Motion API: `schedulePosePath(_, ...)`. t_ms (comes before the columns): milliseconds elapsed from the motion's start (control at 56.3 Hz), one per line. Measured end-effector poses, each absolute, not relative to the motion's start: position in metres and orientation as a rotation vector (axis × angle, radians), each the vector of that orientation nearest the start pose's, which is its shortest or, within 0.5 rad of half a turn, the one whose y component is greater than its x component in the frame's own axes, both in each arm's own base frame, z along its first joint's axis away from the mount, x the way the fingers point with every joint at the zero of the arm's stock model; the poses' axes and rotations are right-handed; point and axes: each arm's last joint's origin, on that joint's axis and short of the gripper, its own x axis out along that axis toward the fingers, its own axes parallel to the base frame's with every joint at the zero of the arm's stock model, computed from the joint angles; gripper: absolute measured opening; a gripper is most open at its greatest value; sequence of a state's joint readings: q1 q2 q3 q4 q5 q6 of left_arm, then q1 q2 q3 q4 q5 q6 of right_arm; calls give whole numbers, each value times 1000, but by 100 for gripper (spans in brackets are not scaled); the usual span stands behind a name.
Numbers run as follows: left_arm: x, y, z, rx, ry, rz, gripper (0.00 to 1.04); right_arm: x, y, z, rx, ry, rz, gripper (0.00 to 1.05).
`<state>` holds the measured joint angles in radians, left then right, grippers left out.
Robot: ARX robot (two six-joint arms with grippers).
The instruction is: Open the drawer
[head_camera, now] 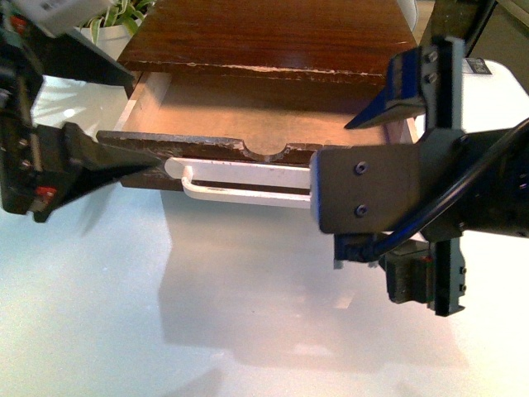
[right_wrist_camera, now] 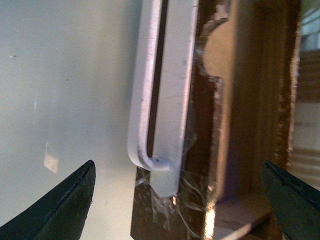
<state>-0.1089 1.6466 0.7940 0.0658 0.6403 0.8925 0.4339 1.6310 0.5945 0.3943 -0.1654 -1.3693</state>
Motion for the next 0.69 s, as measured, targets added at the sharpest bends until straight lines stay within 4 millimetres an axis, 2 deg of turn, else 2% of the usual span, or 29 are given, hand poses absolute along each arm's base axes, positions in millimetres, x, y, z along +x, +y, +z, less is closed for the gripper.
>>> schedulePosePath(213,293,-2,171,392,418,-839,96,239,93,166,-1200,151,819,96)
schedulePosePath(373,274,46,194,167,337,-616,96,208,50,183,-986,202,613,96)
schedulePosePath(444,265,63,202,38,304,-515,96,196,30,191,-857,222,469,96)
schedulePosePath(497,258,71,206,-57,284,-457,96,185,15,199,-728,227,358,96)
schedulePosePath(639,236,81,209,-290,257,-333,96,164,-6,214,-497,211,130,96)
schedulePosePath(693,232,80,207,-317,247,-290,95,158,-9,213,-387,134,38,89)
